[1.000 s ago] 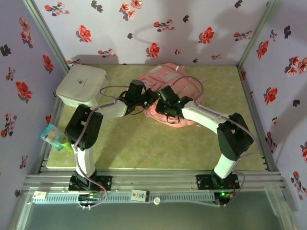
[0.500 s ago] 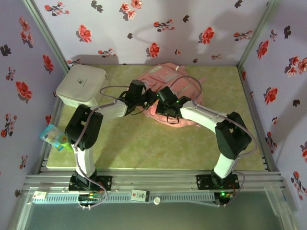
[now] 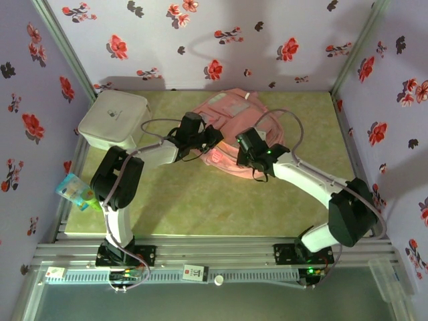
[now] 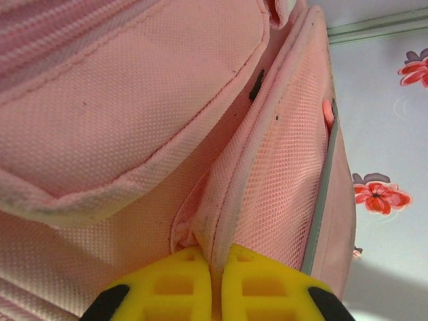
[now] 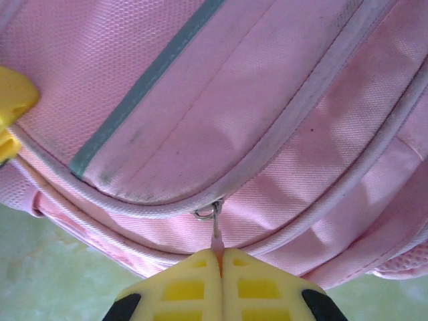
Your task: Pack books, pencil case, and school supplies into a backpack
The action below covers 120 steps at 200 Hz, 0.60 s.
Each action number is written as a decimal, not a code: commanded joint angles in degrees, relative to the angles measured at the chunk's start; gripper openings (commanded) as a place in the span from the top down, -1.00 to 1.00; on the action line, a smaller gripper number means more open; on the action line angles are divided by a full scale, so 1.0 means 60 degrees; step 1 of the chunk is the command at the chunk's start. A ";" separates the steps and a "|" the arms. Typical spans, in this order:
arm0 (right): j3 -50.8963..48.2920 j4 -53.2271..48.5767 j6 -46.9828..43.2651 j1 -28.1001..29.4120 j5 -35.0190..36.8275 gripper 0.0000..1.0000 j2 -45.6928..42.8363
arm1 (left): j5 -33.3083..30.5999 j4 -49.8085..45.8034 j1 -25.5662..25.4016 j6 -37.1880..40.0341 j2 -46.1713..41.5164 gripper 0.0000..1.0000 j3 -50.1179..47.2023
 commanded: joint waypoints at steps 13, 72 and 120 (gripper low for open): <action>0.0546 -0.0744 -0.1350 -0.0336 -0.0196 0.76 0.0552 | 0.0024 -0.0339 0.0090 0.0650 -0.0490 1.00 0.0235; 0.0657 -0.0501 -0.1716 -0.0379 -0.0515 0.46 0.1078 | 0.0130 -0.0370 0.0096 0.0664 -0.0462 1.00 0.0287; 0.0623 -0.0385 -0.1945 -0.0459 -0.0563 0.68 0.1081 | 0.0145 -0.0573 0.0120 0.0797 -0.0477 1.00 0.0367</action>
